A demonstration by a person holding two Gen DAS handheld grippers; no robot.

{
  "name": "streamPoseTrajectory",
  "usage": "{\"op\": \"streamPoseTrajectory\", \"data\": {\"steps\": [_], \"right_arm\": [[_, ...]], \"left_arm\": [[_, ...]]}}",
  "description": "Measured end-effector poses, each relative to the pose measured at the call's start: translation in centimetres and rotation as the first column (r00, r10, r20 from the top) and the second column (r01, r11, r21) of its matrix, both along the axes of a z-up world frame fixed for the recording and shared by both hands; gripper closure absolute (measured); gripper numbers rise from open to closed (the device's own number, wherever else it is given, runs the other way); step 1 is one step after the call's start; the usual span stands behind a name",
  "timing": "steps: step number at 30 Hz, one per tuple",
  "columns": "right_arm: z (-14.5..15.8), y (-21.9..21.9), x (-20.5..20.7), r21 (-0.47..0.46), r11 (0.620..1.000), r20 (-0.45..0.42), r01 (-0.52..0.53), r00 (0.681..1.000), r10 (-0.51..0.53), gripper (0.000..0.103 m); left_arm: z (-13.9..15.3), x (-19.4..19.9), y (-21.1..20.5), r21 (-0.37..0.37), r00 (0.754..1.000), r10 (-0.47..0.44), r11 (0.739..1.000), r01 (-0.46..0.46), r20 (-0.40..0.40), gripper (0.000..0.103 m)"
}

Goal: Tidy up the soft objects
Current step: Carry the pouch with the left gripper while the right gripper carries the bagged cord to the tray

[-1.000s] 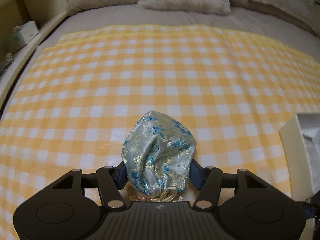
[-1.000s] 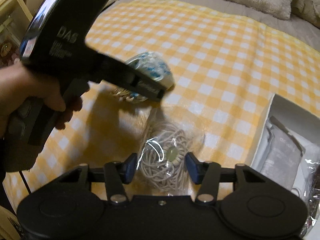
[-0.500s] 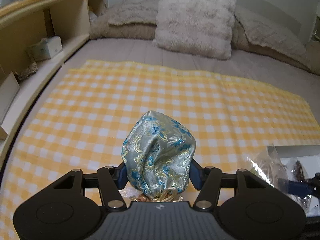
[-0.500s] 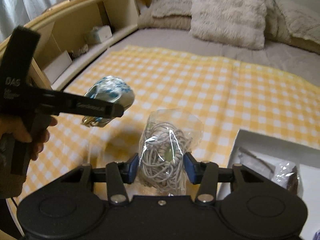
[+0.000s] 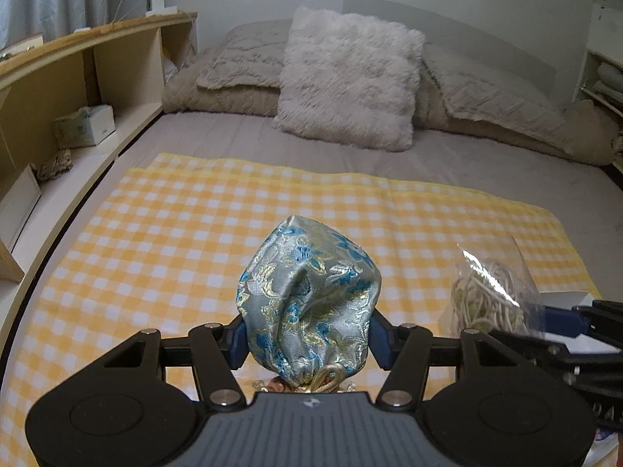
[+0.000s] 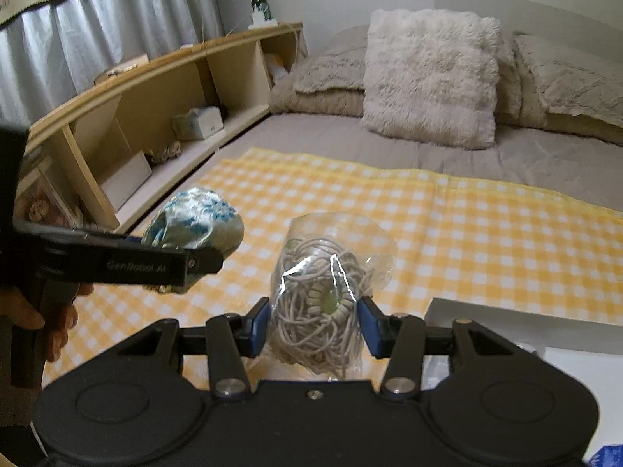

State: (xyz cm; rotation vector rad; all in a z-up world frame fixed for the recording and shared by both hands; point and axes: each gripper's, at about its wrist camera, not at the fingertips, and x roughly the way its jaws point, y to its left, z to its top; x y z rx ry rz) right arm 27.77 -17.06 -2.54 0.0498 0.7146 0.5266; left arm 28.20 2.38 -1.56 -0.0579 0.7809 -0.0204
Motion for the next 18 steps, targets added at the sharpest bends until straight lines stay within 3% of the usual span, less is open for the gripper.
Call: {"op": "streamPoseTrajectory", "data": {"steps": [18], "right_arm": [[3.3, -7.4, -2.8, 0.006, 0.994, 0.126, 0.106, 0.986, -0.106, 0.054]], "left_arm": [[2.4, -2.3, -5.0, -0.044, 0.991, -0.104, 0.993, 0.108, 0.081, 0.044]]}}
